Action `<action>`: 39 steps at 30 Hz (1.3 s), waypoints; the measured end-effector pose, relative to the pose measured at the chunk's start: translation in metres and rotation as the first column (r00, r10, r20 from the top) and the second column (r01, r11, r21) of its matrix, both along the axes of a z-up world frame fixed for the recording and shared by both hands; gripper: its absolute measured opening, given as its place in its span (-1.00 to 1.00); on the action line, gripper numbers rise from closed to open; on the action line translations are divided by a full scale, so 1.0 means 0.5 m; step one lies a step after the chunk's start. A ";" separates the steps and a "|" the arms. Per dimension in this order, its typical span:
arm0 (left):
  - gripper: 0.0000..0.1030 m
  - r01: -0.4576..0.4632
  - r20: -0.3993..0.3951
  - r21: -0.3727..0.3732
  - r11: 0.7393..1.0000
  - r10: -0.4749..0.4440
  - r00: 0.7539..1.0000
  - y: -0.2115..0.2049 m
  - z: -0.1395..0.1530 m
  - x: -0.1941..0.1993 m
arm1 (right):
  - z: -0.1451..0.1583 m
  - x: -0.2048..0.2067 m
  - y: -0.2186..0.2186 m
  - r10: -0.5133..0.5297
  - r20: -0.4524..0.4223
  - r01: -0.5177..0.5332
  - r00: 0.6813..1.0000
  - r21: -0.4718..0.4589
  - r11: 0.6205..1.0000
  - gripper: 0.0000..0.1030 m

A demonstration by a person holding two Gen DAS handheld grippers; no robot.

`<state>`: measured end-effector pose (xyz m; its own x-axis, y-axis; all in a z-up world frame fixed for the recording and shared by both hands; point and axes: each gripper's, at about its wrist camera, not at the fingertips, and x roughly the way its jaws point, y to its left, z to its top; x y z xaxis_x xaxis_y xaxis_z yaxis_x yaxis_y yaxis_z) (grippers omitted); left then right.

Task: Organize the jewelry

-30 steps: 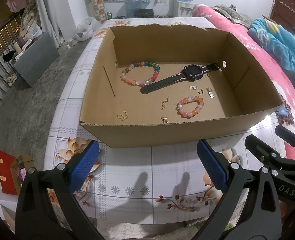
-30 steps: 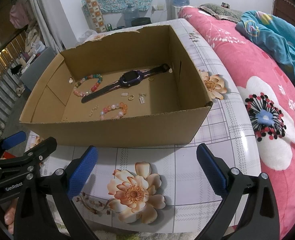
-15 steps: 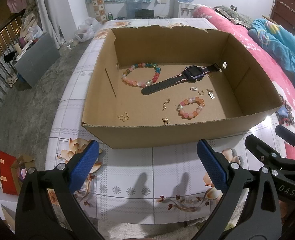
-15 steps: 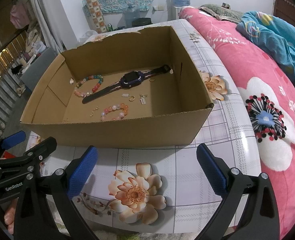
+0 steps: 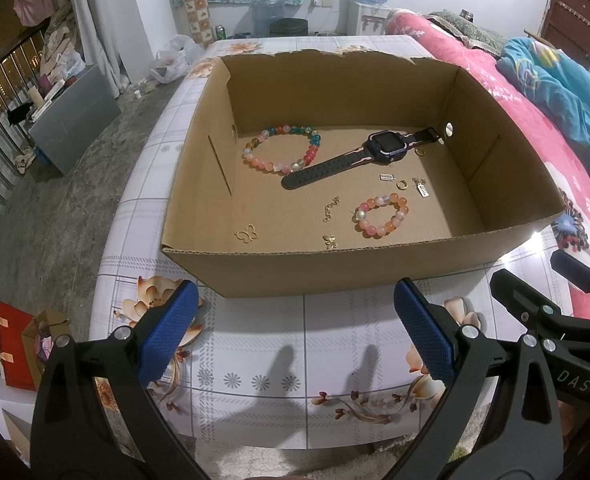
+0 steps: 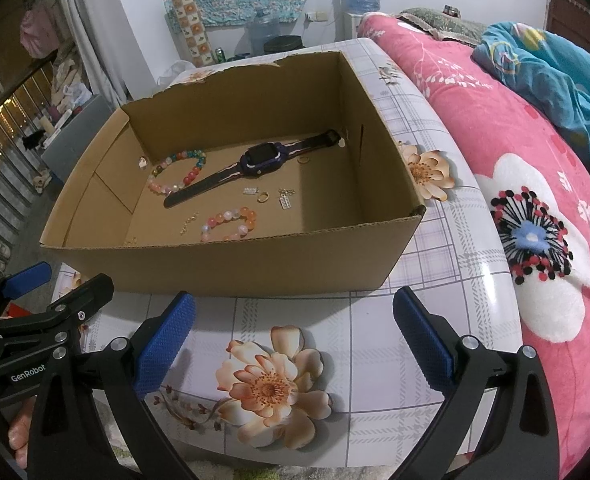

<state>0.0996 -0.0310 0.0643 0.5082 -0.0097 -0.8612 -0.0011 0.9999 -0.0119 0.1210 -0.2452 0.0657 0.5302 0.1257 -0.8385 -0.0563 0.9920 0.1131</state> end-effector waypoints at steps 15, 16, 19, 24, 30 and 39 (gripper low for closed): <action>0.84 -0.001 -0.001 0.000 1.000 0.001 1.000 -0.003 0.001 -0.001 | -0.001 -0.003 -0.006 -0.006 0.001 0.006 1.000 0.005 1.000 0.87; 0.83 -0.001 -0.001 0.000 1.000 0.001 1.000 0.003 0.001 0.000 | -0.001 -0.003 -0.005 -0.006 0.001 0.006 1.000 0.005 1.000 0.87; 0.84 -0.001 0.000 0.003 1.000 0.001 1.000 0.002 0.002 0.000 | -0.001 -0.003 -0.005 -0.006 0.001 0.006 1.000 0.007 1.000 0.87; 0.84 -0.001 0.000 0.003 1.000 0.001 1.000 0.001 0.001 0.000 | -0.001 -0.002 -0.007 -0.006 0.001 0.006 1.000 0.006 1.000 0.87; 0.83 -0.001 0.000 0.003 1.000 0.001 1.000 0.001 0.002 0.000 | 0.000 -0.002 -0.007 -0.006 0.001 0.006 1.000 0.007 1.000 0.87; 0.84 -0.001 0.000 0.003 1.000 0.001 1.000 0.001 0.003 0.000 | 0.000 -0.002 -0.007 -0.006 0.001 0.006 1.000 0.007 1.000 0.87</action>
<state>0.0994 -0.0307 0.0656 0.5086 -0.0065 -0.8610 -0.0022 1.0000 -0.0089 0.1199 -0.2488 0.0657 0.5318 0.1283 -0.8371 -0.0503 0.9915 0.1200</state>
